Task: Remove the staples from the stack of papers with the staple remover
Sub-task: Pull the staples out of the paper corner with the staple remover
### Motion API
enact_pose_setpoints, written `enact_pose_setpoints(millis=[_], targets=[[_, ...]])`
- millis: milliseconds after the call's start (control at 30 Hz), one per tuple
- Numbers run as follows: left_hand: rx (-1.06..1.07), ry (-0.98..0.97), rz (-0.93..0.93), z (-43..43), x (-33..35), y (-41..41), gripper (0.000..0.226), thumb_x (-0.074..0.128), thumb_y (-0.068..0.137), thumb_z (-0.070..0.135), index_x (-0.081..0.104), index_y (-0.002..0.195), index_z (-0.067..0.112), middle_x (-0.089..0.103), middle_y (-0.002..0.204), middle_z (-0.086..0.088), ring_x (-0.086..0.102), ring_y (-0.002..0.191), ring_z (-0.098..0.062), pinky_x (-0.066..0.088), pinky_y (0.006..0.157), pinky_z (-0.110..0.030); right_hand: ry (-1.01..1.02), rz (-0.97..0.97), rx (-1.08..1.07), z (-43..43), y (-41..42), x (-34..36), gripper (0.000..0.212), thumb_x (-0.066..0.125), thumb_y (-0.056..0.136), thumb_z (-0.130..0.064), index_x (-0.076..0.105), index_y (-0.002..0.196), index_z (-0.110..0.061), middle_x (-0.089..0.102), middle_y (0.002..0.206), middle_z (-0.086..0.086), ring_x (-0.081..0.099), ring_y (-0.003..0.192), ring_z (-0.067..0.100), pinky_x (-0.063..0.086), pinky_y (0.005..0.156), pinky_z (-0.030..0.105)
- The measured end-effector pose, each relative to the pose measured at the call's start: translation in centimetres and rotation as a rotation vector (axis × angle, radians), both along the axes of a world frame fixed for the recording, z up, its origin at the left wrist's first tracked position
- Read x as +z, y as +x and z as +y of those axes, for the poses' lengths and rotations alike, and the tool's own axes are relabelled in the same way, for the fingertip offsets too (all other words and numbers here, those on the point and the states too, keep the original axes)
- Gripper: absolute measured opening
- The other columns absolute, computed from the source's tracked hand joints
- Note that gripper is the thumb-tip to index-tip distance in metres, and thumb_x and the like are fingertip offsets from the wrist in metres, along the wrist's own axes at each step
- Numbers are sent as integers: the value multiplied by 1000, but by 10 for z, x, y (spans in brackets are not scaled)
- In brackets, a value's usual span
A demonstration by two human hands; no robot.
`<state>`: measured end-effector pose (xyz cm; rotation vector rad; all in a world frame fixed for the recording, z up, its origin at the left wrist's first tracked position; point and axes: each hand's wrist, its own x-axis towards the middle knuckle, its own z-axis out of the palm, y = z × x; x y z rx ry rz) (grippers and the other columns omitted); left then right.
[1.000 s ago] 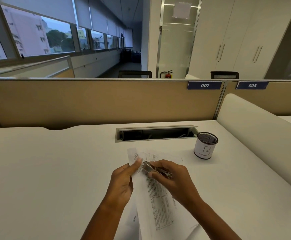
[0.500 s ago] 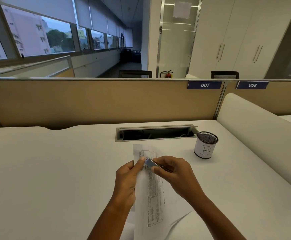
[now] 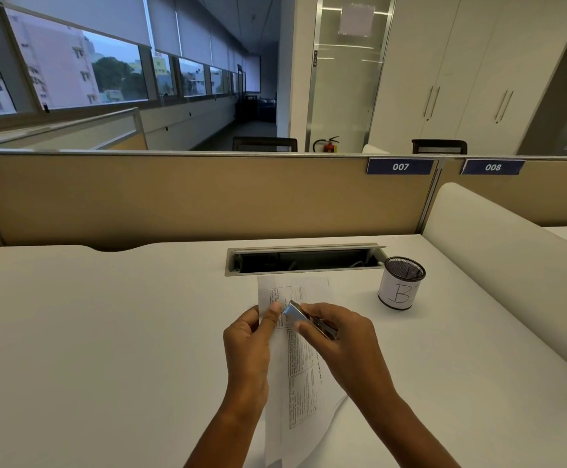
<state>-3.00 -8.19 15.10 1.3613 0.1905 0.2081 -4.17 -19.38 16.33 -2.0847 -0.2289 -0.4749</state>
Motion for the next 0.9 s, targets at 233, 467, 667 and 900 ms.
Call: enact_pose_setpoints(millis=[233, 467, 667, 900], targets=[[8, 25, -17, 1, 2, -3, 10, 57, 82, 24, 60, 74, 29, 65, 77, 4, 61, 69, -25, 50, 57, -29, -9, -21, 8, -1, -1, 0, 29, 66, 80, -23, 66, 107, -13, 69, 106, 2, 56, 85, 3, 40, 67, -5], [13, 38, -27, 1, 2, -6, 13, 55, 83, 23, 61, 71, 27, 65, 74, 3, 61, 68, -27, 51, 58, -29, -32, -25, 13, 1, -2, 2, 30, 65, 81, -22, 65, 109, -13, 68, 109, 4, 54, 87, 2, 39, 67, -6], [13, -18, -2, 3, 6, -7, 20, 58, 82, 21, 63, 64, 26, 66, 68, 4, 60, 66, -25, 50, 56, -29, -148, -15, 48, 1, -2, 5, 30, 61, 83, -25, 63, 112, -15, 68, 112, 2, 57, 93, 5, 35, 67, -5], [-6, -51, 60, 4, 8, -4, 16, 59, 81, 24, 63, 66, 23, 65, 70, 0, 57, 67, -22, 46, 56, -27, -209, -64, 81, 2, -2, 4, 31, 60, 84, -22, 62, 114, -14, 68, 111, 3, 56, 92, 3, 36, 69, -6]])
